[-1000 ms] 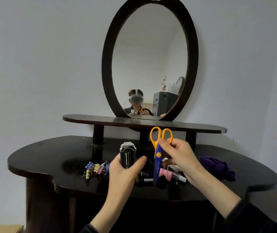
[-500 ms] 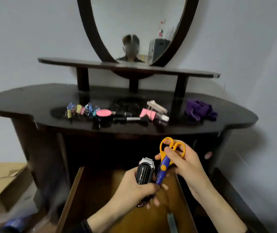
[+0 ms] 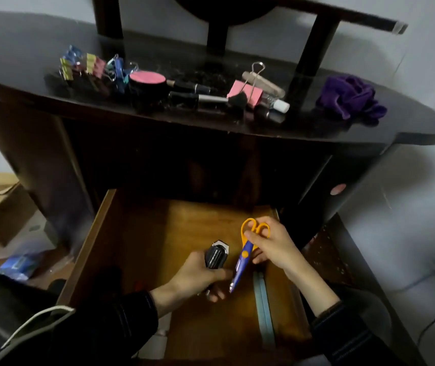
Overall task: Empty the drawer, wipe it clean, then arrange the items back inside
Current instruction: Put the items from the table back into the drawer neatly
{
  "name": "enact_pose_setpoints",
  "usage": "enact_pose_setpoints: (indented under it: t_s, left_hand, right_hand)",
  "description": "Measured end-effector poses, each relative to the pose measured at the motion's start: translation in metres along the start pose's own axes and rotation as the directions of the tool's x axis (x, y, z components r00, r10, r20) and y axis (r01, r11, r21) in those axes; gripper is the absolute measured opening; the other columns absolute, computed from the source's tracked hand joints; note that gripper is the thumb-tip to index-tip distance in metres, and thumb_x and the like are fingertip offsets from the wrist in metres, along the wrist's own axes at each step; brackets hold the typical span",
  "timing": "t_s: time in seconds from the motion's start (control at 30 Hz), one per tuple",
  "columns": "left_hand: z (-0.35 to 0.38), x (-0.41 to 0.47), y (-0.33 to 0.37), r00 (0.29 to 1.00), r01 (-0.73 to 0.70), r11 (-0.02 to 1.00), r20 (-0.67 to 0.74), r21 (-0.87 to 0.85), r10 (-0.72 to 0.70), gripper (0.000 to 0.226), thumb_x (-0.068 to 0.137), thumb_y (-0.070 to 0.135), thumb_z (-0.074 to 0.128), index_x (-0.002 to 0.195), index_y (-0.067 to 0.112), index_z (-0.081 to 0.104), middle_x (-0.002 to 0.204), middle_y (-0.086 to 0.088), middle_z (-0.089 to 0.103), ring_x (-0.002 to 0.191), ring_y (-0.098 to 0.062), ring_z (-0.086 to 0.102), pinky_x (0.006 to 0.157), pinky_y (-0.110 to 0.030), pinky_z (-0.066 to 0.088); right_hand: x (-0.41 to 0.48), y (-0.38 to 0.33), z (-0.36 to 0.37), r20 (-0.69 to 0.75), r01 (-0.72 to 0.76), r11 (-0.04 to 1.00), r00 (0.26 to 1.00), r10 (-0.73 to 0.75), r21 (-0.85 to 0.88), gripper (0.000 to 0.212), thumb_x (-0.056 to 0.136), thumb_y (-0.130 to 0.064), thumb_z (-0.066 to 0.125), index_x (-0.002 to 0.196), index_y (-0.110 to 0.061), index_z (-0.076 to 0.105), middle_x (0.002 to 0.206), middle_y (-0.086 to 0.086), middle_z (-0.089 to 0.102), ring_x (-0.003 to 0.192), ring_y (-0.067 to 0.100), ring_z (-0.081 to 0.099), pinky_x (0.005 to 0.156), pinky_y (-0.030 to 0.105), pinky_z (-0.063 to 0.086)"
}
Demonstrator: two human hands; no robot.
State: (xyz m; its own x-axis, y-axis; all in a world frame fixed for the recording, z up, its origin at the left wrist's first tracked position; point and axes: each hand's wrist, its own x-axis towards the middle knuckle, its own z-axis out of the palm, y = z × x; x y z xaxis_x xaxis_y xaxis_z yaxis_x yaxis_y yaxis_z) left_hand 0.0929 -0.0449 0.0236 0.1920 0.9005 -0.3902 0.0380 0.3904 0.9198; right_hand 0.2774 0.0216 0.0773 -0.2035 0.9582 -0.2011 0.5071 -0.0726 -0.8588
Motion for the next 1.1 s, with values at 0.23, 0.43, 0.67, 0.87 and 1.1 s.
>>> enact_pose_setpoints:
  t_s: [0.23,0.43,0.67,0.87,1.1]
  left_hand:
    - [-0.016,0.025,-0.005,0.993,0.059,0.997,-0.106,0.050,-0.053,0.031,0.083,0.007,0.078,0.082,0.007,0.047,0.052,-0.003,0.045,0.034,-0.018,0.045,0.035,-0.025,0.038]
    - [-0.009,0.027,-0.011,0.995,0.037,0.998,-0.092,0.043,-0.033,0.032,0.082,0.001,0.076,0.076,0.008,0.045,0.043,0.001,0.045,0.029,-0.014,0.045,0.032,-0.021,0.036]
    - [-0.009,0.027,-0.013,0.995,0.039,0.997,-0.097,0.059,-0.034,0.029,0.083,0.002,0.075,0.080,0.007,0.047,0.044,-0.001,0.046,0.030,-0.014,0.044,0.033,-0.020,0.035]
    - [-0.010,0.028,-0.013,0.993,0.037,0.997,-0.110,0.064,-0.030,0.029,0.082,0.003,0.076,0.079,0.008,0.048,0.049,-0.004,0.046,0.031,-0.014,0.044,0.034,-0.022,0.038]
    - [-0.010,0.027,-0.013,0.994,0.029,0.998,-0.107,0.053,-0.023,0.029,0.082,0.003,0.076,0.078,0.008,0.048,0.048,-0.004,0.045,0.032,-0.017,0.044,0.035,-0.023,0.037]
  right_hand:
    - [0.040,0.006,0.024,0.236,-0.038,0.906,0.960,0.150,-0.422,0.013,0.098,-0.022,0.063,0.106,-0.015,0.055,0.096,0.015,0.072,0.076,0.028,0.075,0.068,0.035,0.063]
    - [0.062,0.016,0.032,0.282,-0.114,0.777,0.891,0.355,-0.620,0.017,0.095,-0.011,0.066,0.106,-0.013,0.054,0.097,0.012,0.067,0.082,0.025,0.074,0.060,0.025,0.060]
    - [0.076,0.015,0.032,0.342,0.265,0.265,0.887,0.310,-0.927,0.035,0.086,-0.037,0.074,0.109,-0.017,0.058,0.100,0.003,0.063,0.083,0.019,0.060,0.075,0.034,0.054]
    - [0.083,0.020,0.034,0.407,0.425,0.006,0.861,0.304,-0.905,0.042,0.088,-0.052,0.069,0.074,-0.021,0.045,0.089,0.001,0.056,0.098,0.025,0.056,0.074,0.036,0.043]
    - [0.093,0.025,0.025,0.477,0.475,0.073,0.841,0.256,-0.877,0.042,0.088,-0.057,0.066,0.090,-0.019,0.051,0.090,0.001,0.057,0.094,0.025,0.057,0.066,0.035,0.039]
